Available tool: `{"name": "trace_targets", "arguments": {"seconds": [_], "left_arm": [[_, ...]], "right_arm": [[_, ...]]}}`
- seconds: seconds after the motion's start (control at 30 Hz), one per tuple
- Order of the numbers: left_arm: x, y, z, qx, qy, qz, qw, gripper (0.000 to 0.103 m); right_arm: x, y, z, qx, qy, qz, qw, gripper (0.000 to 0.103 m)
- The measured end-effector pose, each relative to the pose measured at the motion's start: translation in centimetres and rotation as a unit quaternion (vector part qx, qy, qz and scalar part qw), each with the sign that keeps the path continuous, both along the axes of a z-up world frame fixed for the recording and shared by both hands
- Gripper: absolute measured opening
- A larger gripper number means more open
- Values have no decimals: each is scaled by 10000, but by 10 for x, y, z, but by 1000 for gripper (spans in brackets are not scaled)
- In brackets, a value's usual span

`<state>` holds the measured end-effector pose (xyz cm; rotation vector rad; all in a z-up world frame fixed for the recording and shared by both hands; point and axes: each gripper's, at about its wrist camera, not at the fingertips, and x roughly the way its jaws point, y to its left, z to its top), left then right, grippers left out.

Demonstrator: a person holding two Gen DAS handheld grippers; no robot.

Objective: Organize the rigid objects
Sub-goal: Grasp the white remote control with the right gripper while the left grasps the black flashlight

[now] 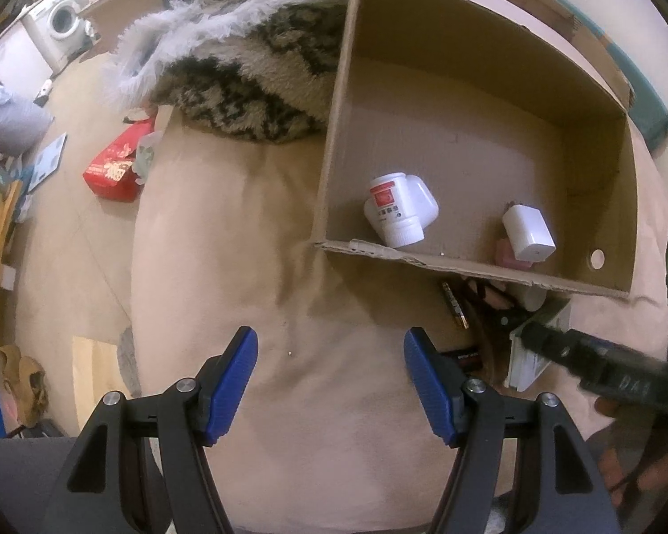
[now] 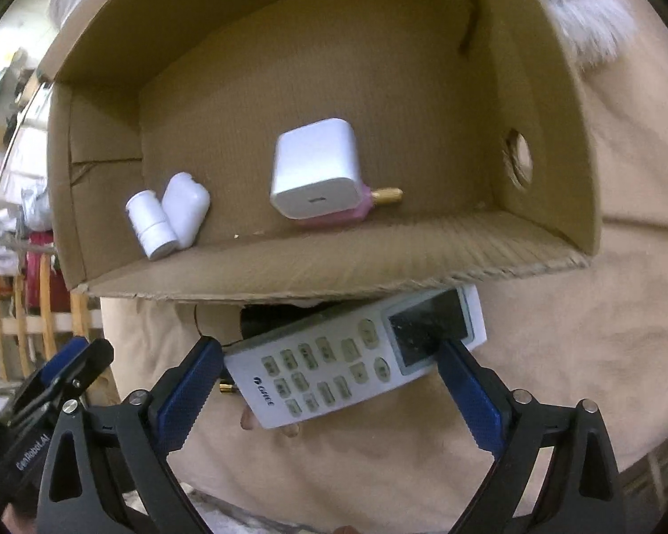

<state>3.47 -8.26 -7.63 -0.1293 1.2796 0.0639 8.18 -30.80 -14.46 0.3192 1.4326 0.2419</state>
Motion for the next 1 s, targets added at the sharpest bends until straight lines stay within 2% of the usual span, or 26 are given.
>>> {"name": "trace_targets", "arguments": {"seconds": [0.2, 0.47, 0.57, 0.63, 0.73, 0.8, 0.93, 1.0], "left_arm": [[0, -6, -4, 107, 57, -100, 9999, 65], [3, -14, -25, 2, 413, -95, 9991, 65], [12, -27, -41, -81, 656, -137, 9977, 65], [18, -38, -55, -153, 825, -147, 9964, 65], [22, -47, -64, -18, 778, -71, 9969, 65], [25, -57, -68, 19, 813, -164, 9966, 65], [27, -76, -74, -52, 864, -368, 9956, 65], [28, -83, -75, -19, 873, -413, 9953, 69]], "right_arm": [[-4, 2, -9, -452, 53, 253, 9986, 103], [-28, -58, -24, -784, 346, -139, 9962, 103], [-38, -73, -27, -482, 493, -294, 9972, 103], [-41, -77, -22, -301, 419, -325, 9981, 103], [-41, -90, -13, 196, 282, -639, 9974, 103], [-38, -96, -13, 141, 234, -907, 9955, 103], [-18, -103, -28, -14, 507, -1402, 9888, 103], [-10, -105, -37, 114, 608, -1602, 9851, 103]]}}
